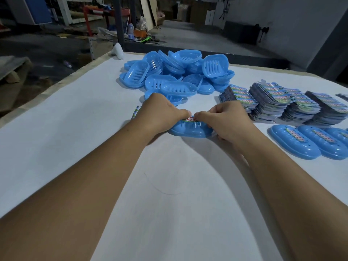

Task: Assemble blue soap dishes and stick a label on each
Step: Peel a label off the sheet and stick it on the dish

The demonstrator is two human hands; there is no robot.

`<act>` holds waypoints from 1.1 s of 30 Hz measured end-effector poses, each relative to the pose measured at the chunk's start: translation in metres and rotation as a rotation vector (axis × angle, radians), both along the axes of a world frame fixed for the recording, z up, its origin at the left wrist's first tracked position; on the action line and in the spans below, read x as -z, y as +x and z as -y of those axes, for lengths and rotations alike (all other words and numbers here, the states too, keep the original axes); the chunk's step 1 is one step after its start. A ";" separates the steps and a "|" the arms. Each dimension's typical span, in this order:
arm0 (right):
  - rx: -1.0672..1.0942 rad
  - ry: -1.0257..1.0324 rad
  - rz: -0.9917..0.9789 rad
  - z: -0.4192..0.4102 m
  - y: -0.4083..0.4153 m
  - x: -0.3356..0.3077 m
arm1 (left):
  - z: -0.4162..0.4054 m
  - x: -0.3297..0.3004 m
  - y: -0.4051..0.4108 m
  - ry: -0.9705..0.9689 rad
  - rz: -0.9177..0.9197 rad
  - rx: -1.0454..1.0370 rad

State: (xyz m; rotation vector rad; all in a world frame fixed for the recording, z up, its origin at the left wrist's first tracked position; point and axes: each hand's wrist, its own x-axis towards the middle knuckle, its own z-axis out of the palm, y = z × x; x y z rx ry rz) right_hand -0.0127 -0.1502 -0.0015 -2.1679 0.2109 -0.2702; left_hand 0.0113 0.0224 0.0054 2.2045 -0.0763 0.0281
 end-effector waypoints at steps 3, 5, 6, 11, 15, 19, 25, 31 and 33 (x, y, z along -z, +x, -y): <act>-0.004 -0.010 -0.001 0.000 0.001 0.001 | -0.001 0.001 0.003 0.028 0.010 -0.001; -0.007 -0.015 0.007 0.000 0.001 0.001 | -0.001 0.003 0.004 0.033 0.016 0.002; -0.009 -0.026 0.009 0.000 0.001 0.001 | -0.001 0.003 0.005 0.035 0.022 0.003; -0.014 -0.071 0.021 0.000 0.000 0.002 | 0.000 0.007 0.008 0.048 0.044 -0.005; -0.011 -0.079 0.024 -0.001 0.000 0.001 | 0.000 0.009 0.009 0.079 0.059 -0.001; -0.010 -0.078 0.017 -0.001 0.000 0.001 | 0.000 0.008 0.009 0.097 0.068 0.006; -0.015 -0.094 0.023 -0.002 0.000 0.001 | 0.000 0.010 0.008 0.097 0.084 0.001; -0.013 -0.119 0.029 -0.001 0.001 0.002 | 0.001 0.011 0.009 0.127 0.104 0.003; -0.012 -0.137 0.035 -0.001 0.002 0.003 | 0.001 0.011 0.009 0.144 0.110 -0.001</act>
